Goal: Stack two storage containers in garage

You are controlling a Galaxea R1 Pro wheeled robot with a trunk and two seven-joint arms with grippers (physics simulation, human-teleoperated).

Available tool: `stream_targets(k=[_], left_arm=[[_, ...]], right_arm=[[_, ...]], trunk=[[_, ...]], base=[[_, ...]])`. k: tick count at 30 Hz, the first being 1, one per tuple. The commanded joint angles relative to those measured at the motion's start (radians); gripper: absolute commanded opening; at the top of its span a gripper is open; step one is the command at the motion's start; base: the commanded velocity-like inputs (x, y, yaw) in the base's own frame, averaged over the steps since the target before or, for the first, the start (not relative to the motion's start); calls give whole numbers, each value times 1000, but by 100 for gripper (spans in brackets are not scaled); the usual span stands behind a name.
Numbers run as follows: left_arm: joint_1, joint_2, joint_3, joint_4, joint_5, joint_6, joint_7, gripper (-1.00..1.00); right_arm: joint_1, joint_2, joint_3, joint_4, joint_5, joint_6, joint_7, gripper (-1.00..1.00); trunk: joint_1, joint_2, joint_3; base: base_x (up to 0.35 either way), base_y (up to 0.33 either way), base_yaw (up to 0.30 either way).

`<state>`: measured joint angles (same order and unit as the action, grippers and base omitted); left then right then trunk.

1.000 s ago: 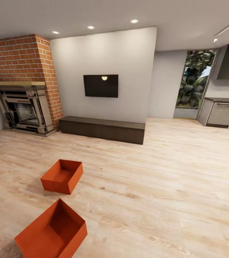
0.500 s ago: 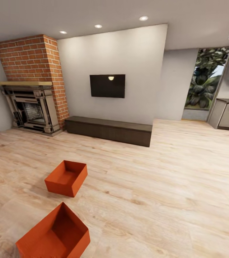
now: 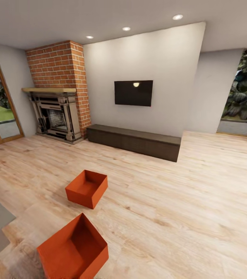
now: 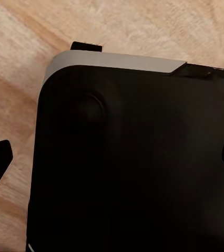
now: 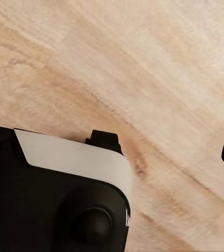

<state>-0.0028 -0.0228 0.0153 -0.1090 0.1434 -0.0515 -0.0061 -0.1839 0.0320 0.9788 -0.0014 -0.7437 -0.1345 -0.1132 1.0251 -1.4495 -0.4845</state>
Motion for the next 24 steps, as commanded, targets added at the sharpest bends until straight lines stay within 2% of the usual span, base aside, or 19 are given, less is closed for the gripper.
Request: stream_targets(k=[1, 15, 24], left_arm=[[0, 0, 1, 0, 8, -2, 0, 100], [0, 0, 2, 0, 8, -2, 0, 100], [0, 0, 1, 0, 8, -2, 0, 100]], right_arm=[[0, 0, 8, 0, -8, -2, -3, 100], [0, 0, 8, 0, -8, -2, -3, 100], [0, 0, 12, 0, -6, 1, -3, 100]], trunk=[[0, 0, -1], [0, 0, -1], [0, 0, -1]], base=[[0, 0, 271], [0, -6, 266], [0, -235, 40]])
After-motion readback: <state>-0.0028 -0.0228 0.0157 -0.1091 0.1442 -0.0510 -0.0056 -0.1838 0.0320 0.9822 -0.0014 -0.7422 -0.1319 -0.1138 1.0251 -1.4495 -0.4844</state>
